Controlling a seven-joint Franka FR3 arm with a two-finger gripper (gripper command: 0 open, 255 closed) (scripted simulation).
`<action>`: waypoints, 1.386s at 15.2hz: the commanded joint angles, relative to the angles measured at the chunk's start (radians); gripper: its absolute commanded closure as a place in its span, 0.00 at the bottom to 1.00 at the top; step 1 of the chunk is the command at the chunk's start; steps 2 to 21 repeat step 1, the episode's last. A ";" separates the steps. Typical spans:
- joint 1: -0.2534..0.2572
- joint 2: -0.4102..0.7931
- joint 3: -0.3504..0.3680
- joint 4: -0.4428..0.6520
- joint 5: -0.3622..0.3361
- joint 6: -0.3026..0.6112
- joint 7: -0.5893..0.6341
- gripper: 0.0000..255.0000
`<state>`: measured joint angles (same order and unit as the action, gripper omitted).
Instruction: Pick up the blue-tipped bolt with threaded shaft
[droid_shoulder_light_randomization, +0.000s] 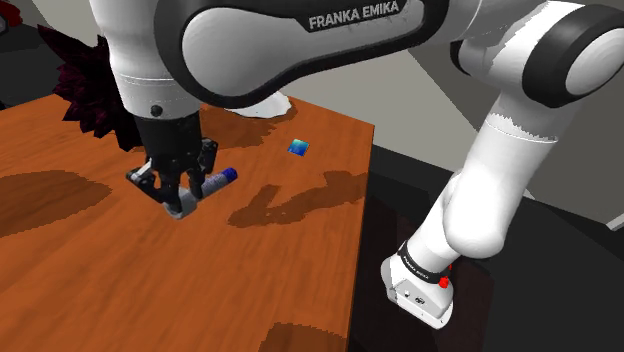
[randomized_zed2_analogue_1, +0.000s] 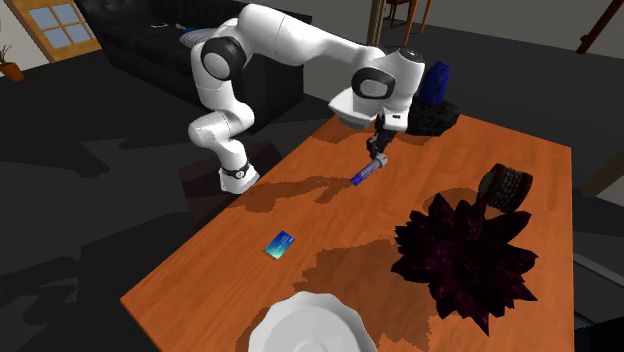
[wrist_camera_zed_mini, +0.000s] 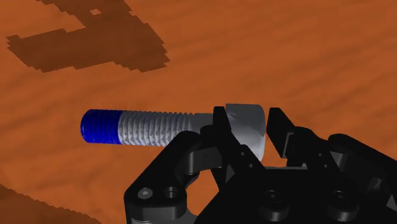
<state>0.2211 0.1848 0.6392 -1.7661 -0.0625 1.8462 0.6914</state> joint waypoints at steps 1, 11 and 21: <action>-0.001 -0.002 0.000 0.006 0.001 -0.008 -0.002 1.00; -0.001 -0.002 0.000 0.006 0.001 -0.008 -0.002 1.00; -0.001 -0.002 0.000 0.006 0.001 -0.008 -0.002 1.00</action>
